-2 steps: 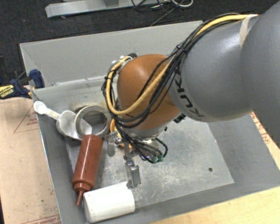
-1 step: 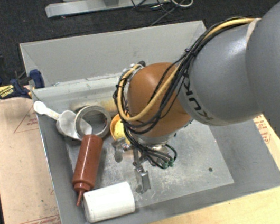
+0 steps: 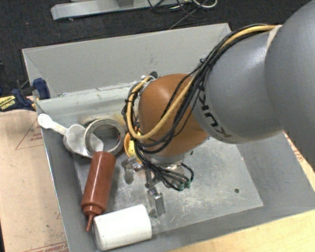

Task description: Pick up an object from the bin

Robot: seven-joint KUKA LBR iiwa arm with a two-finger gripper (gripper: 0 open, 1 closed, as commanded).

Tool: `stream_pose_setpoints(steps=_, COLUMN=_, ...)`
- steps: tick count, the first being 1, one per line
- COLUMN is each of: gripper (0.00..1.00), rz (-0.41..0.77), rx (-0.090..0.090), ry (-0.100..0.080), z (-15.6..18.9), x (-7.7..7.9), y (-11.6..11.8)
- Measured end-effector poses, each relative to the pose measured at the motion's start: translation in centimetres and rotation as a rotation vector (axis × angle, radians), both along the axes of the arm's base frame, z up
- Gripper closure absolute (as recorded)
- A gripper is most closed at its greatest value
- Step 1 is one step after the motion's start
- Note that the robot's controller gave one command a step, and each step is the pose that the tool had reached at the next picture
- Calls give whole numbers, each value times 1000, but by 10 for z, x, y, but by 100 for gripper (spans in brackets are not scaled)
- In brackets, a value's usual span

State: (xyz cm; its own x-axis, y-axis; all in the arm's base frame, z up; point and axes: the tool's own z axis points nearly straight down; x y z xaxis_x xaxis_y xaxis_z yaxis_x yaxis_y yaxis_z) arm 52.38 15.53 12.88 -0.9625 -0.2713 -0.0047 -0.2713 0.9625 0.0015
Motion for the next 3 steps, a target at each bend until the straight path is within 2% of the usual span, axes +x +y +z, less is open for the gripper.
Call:
stream_pose_setpoints(steps=1, gripper=0, rz=163, rx=-23, ry=21, z=-57, x=-20, y=35)
stream_pose_setpoints(steps=2, gripper=100, rz=327, rx=-7, ry=-3, z=-55, x=1, y=29)
stream_pose_setpoints(steps=3, gripper=100, rz=327, rx=-6, ry=-3, z=-55, x=1, y=29)
